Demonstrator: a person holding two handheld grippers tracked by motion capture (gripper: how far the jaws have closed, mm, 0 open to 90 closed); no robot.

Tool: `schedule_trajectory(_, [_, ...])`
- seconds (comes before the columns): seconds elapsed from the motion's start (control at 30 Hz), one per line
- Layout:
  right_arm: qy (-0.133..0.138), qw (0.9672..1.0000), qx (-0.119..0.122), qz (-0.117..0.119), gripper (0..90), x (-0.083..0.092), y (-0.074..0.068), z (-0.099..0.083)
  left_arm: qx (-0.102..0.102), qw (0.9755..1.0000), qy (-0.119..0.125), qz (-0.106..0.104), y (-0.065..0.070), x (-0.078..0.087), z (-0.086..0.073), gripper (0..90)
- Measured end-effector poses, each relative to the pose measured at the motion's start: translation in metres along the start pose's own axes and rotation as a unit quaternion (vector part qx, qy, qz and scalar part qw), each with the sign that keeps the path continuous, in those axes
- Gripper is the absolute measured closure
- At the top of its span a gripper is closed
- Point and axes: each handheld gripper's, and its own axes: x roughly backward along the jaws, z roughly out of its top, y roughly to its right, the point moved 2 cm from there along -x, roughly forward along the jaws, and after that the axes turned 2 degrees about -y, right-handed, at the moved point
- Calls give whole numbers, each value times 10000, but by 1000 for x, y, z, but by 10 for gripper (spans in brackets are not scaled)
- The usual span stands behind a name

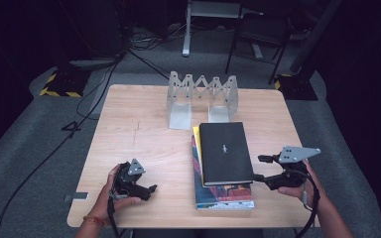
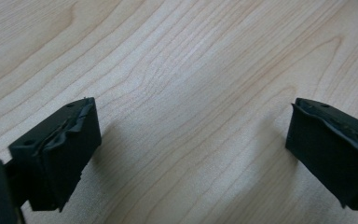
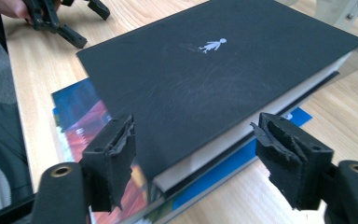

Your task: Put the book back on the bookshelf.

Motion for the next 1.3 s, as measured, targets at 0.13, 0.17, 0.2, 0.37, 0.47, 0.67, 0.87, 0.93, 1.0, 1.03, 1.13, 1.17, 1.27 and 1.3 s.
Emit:
schedule_trajectory(0.13, [-142, 9998, -140, 71, 253, -13, 9, 9, -61, 9999, 134, 9, 2, 2, 1, 197])
schedule_trajectory(0.17, [-190, 9996, -180, 44, 246, -16, 12, 9, -136, 9998, 152, 55, 3, 3, 2, 197])
schedule_trajectory(0.2, [-222, 9995, -212, 55, 245, -18, 14, 9, -147, 9997, 175, 65, 4, 3, 3, 187])
schedule_trajectory(0.37, [-417, 9981, -342, 295, 219, -24, 19, 6, -203, 9995, 253, -21, 9, 3, 8, 181])
schedule_trajectory(0.47, [-404, 9974, -451, 399, 185, -27, 21, 4, -220, 9991, 340, -85, 12, 2, 14, 188])
schedule_trajectory(0.67, [-451, 9948, -616, 674, 118, -36, 27, 4, -306, 9984, 452, -152, 20, -3, 33, 203])
schedule_trajectory(0.87, [-452, 9931, -686, 843, 69, -46, 32, 6, -411, 9968, 617, -301, 28, -11, 61, 210])
schedule_trajectory(0.93, [-444, 9937, -623, 824, 55, -48, 31, 8, -484, 9961, 672, -308, 30, -14, 70, 217])
schedule_trajectory(1.0, [-478, 9938, -614, 791, 54, -49, 30, 9, -504, 9954, 742, -340, 32, -16, 80, 219])
schedule_trajectory(1.03, [-480, 9942, -589, 764, 54, -49, 30, 10, -533, 9954, 747, -291, 32, -18, 84, 222])
schedule_trajectory(1.13, [-467, 9947, -553, 728, 54, -49, 28, 10, -548, 9957, 721, -201, 31, -26, 93, 226])
schedule_trajectory(1.17, [-462, 9952, -520, 695, 53, -49, 27, 10, -538, 9954, 770, -196, 31, -28, 96, 227])
schedule_trajectory(1.27, [-466, 9953, -514, 682, 53, -49, 26, 11, -537, 9954, 777, -163, 29, -33, 101, 229])
schedule_trajectory(1.3, [-468, 9953, -500, 681, 54, -49, 27, 11, -557, 9953, 784, -146, 28, -34, 102, 232])
